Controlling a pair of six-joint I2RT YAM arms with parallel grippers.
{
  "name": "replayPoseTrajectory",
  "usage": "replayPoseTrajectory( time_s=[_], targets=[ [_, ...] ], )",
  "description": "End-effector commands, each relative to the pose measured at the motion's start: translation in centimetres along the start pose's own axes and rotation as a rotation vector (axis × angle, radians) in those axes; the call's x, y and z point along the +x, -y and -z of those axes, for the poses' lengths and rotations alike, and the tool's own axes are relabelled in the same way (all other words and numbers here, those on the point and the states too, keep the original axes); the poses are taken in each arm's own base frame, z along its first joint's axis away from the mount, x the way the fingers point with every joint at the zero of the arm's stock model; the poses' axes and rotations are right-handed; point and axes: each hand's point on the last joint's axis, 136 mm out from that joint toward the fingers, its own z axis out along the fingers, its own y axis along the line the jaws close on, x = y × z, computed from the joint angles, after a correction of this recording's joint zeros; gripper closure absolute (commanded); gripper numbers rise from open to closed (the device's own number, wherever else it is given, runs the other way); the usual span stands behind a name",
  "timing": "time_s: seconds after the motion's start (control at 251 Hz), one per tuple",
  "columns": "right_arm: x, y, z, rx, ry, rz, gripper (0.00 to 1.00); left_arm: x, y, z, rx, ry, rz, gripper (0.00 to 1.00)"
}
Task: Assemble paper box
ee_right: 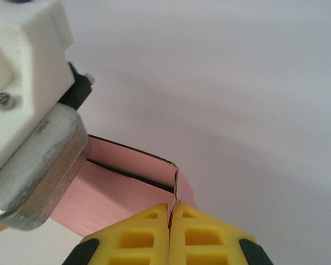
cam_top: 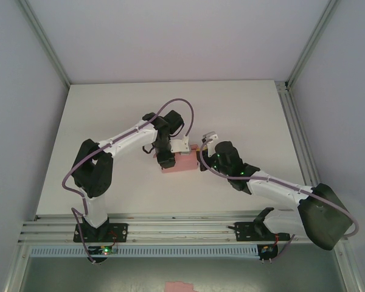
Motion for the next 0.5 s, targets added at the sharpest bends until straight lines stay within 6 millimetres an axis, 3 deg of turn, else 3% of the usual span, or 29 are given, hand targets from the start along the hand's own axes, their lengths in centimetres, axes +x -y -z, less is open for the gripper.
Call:
replayPoseTrajectory(
  time_s=[0.0,0.072,0.14,0.363,0.427,0.499],
  targets=[
    [4.7,-3.8,0.2,-0.186,-0.256,-0.110,1.00,-3.4,-1.2,-0.7,0.025,0.139,0.036,0.59],
    [2.8,-4.8,0.7,-0.213,-0.234,-0.155,1.00,-3.3,-1.2,-0.7,0.021,0.134,0.030,0.60],
    [1.6,-4.5,1.0,-0.191,-0.245,-0.206,1.00,-3.1,-1.3,-0.8,0.017,0.125,0.030,0.61],
    [-0.4,-4.4,1.5,-0.270,-0.254,-0.374,1.00,-2.7,-1.4,-0.9,0.005,0.109,0.020,0.61],
    [-0.6,-4.5,1.6,-0.286,-0.246,-0.341,1.00,-2.6,-1.3,-1.0,0.004,0.109,0.019,0.61],
    [0.6,-3.8,1.6,-0.234,-0.266,-0.263,1.00,-2.6,-1.4,-0.9,-0.001,0.109,0.019,0.61]
  ],
)
